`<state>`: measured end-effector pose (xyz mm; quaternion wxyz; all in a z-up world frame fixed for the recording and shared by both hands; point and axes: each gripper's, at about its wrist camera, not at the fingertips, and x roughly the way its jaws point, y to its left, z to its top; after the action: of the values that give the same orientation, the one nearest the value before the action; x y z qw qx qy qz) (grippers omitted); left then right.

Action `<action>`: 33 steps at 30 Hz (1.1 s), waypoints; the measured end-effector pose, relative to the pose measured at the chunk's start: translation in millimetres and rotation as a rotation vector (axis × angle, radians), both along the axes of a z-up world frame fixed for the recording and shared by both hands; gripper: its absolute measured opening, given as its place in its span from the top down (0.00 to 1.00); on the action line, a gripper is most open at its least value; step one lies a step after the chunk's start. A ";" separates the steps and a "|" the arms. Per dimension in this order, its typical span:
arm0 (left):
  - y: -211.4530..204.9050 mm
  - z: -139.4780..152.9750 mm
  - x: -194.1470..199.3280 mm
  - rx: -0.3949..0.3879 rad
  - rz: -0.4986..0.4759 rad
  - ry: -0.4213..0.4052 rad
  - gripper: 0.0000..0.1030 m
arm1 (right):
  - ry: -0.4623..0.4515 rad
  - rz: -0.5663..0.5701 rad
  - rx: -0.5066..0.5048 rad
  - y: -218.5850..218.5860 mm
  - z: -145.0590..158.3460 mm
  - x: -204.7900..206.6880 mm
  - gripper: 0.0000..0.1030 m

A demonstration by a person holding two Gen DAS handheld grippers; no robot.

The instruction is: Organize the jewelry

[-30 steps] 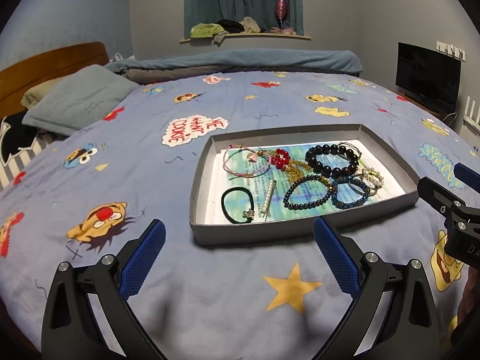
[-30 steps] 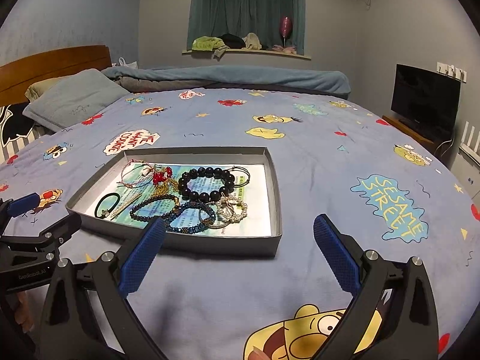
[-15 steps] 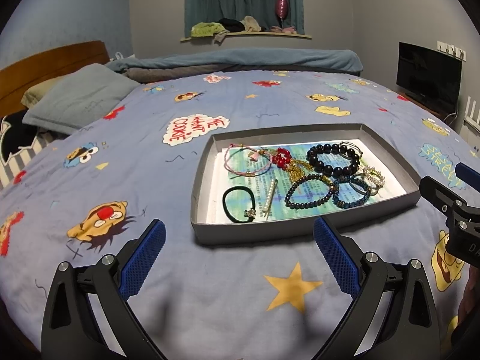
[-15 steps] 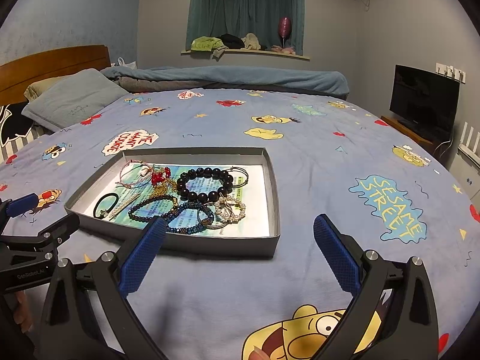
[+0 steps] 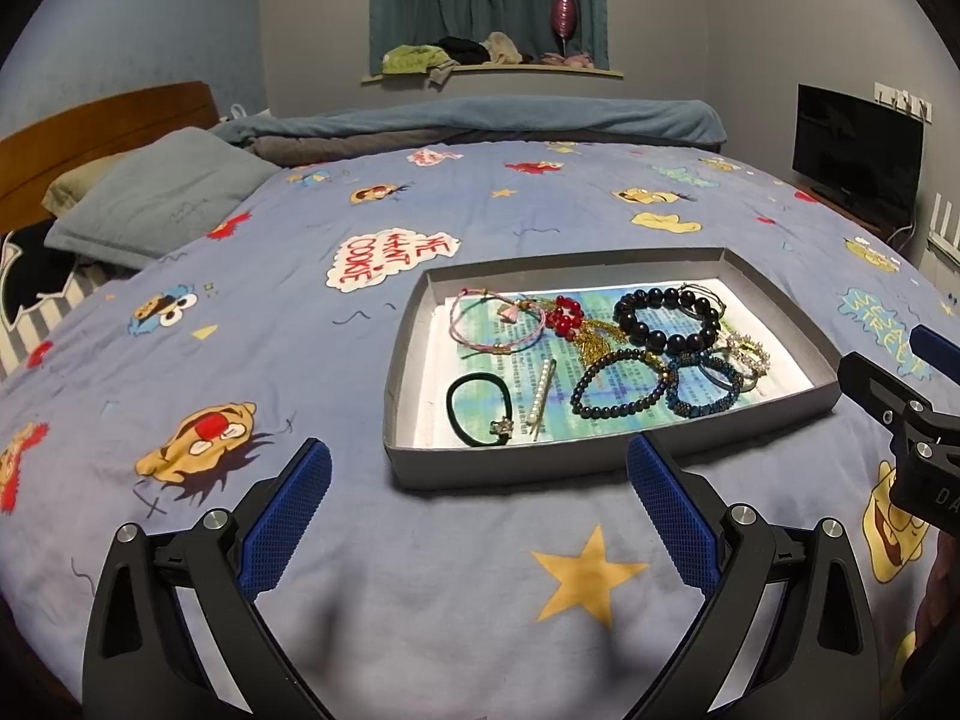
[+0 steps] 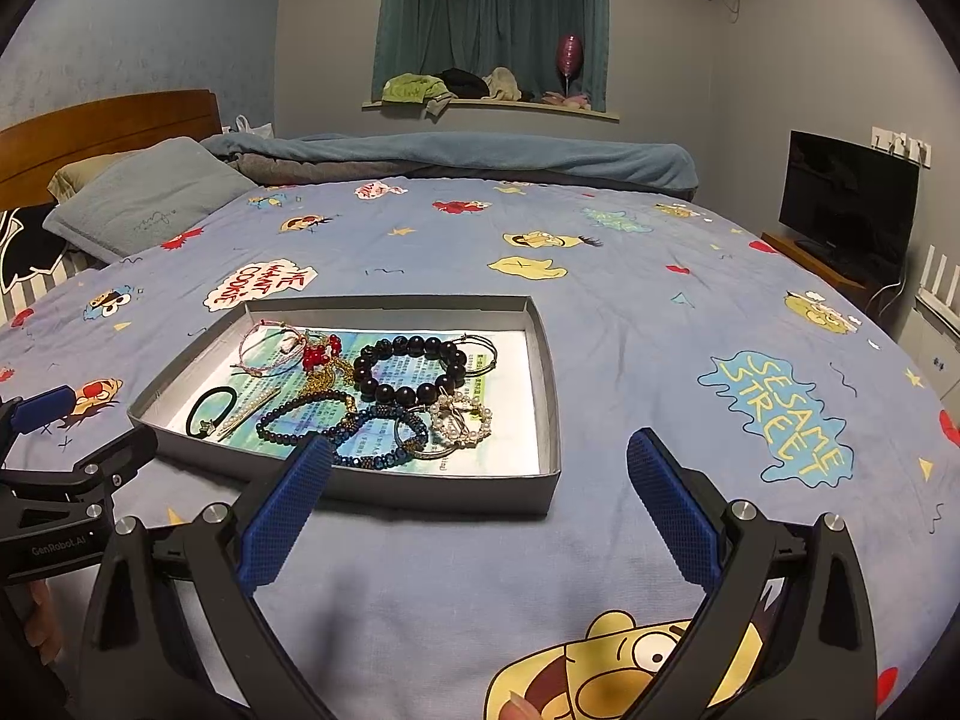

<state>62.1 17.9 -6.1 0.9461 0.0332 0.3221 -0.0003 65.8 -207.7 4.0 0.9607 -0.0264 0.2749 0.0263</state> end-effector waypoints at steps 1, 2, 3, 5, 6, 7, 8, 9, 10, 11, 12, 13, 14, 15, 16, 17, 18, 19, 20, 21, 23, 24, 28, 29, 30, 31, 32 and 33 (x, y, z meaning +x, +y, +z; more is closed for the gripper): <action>0.5 0.2 -0.4 -0.002 0.000 0.000 0.05 | 0.002 0.000 0.000 0.0 0.2 0.7 0.05; 0.3 0.2 -0.3 -0.001 -0.001 -0.001 0.05 | 0.002 0.000 0.001 -0.2 0.3 0.4 0.05; 0.3 0.2 0.0 -0.001 -0.001 -0.001 0.05 | 0.000 0.000 0.001 -0.2 0.2 0.3 0.05; 0.2 0.2 0.0 -0.001 -0.001 -0.001 0.05 | 0.001 0.001 0.000 -0.4 0.0 0.2 0.05; -0.3 -0.1 0.1 0.000 -0.002 0.001 0.05 | 0.000 0.000 0.000 -0.4 0.0 0.4 0.05; 0.2 0.2 -0.2 0.000 -0.001 0.000 0.05 | -0.001 -0.001 0.000 -0.5 0.0 0.2 0.05; 0.4 0.3 -0.2 -0.001 0.000 -0.001 0.05 | -0.002 -0.001 -0.001 -0.3 0.0 0.5 0.05; 0.4 0.3 -0.2 -0.001 -0.001 -0.001 0.05 | 0.000 0.000 -0.001 -0.2 0.1 0.6 0.05; 0.4 0.3 -0.2 -0.002 -0.001 -0.001 0.05 | -0.001 0.000 0.000 -0.3 0.1 0.4 0.05; 0.3 0.1 -0.1 -0.001 0.000 0.000 0.05 | -0.002 -0.001 0.000 -0.2 0.2 0.5 0.05; 0.1 0.0 -0.1 -0.002 -0.001 0.000 0.05 | -0.001 -0.001 0.000 -0.1 0.0 0.8 0.05; 0.2 0.1 -0.2 -0.001 -0.001 0.000 0.05 | 0.000 -0.001 0.000 -0.1 -0.1 0.7 0.05; 0.0 0.1 -0.3 -0.001 -0.001 0.000 0.05 | -0.001 -0.001 0.000 -0.4 -0.3 0.4 0.05; 0.4 0.1 -0.3 -0.001 -0.001 -0.001 0.05 | -0.002 -0.002 0.001 -0.2 0.0 0.5 0.05; 0.2 0.2 -0.3 -0.001 -0.001 -0.001 0.05 | -0.002 -0.002 0.000 0.0 -0.1 0.9 0.05; 0.3 0.2 -0.2 -0.001 -0.001 -0.001 0.05 | -0.001 -0.001 -0.001 0.0 0.0 0.6 0.05; 0.4 0.1 -0.2 -0.002 -0.001 -0.001 0.05 | -0.001 -0.002 -0.001 -0.1 -0.1 0.6 0.05; 0.3 0.2 -0.2 -0.003 0.000 -0.001 0.05 | -0.003 -0.002 -0.001 -0.5 0.0 0.1 0.05; 0.2 0.1 -0.2 -0.001 0.000 -0.001 0.05 | -0.002 -0.002 -0.002 -0.6 -0.2 0.0 0.05; -0.1 0.0 -0.3 -0.001 -0.001 -0.001 0.05 | 0.000 -0.001 -0.002 -0.5 -0.4 -0.2 0.05; 0.0 0.3 -0.2 -0.001 -0.001 0.000 0.05 | 0.000 -0.001 -0.001 -0.9 -0.3 -0.1 0.05; 0.2 0.3 -0.1 -0.002 -0.002 0.000 0.05 | 0.001 -0.001 -0.001 -1.1 -0.4 -0.2 0.05; -0.2 -1.3 -0.4 0.002 -0.005 0.005 0.05 | 0.002 -0.001 -0.001 -1.7 0.0 0.0 0.05; 0.0 -1.4 -0.6 0.000 -0.005 0.004 0.05 | 0.003 0.000 -0.002 -1.4 0.1 0.1 0.05; -0.2 -1.5 -0.3 0.000 -0.005 0.004 0.05 | 0.002 0.000 -0.001 -1.9 0.2 -0.6 0.05; -0.3 -1.5 -0.2 0.002 -0.004 0.004 0.05 | 0.002 0.000 -0.001 -1.8 0.3 -0.2 0.05; -0.2 -1.5 -0.2 0.001 -0.005 0.004 0.05 | 0.003 0.000 -0.001 -1.0 0.4 0.3 0.05; -0.3 -1.8 0.2 -0.001 -0.005 0.005 0.05 | 0.005 0.001 -0.001 -0.8 0.1 0.7 0.05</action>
<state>62.2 17.5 -7.9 0.9454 0.0337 0.3242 -0.0030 66.5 -208.5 4.1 0.9600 -0.0269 0.2774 0.0268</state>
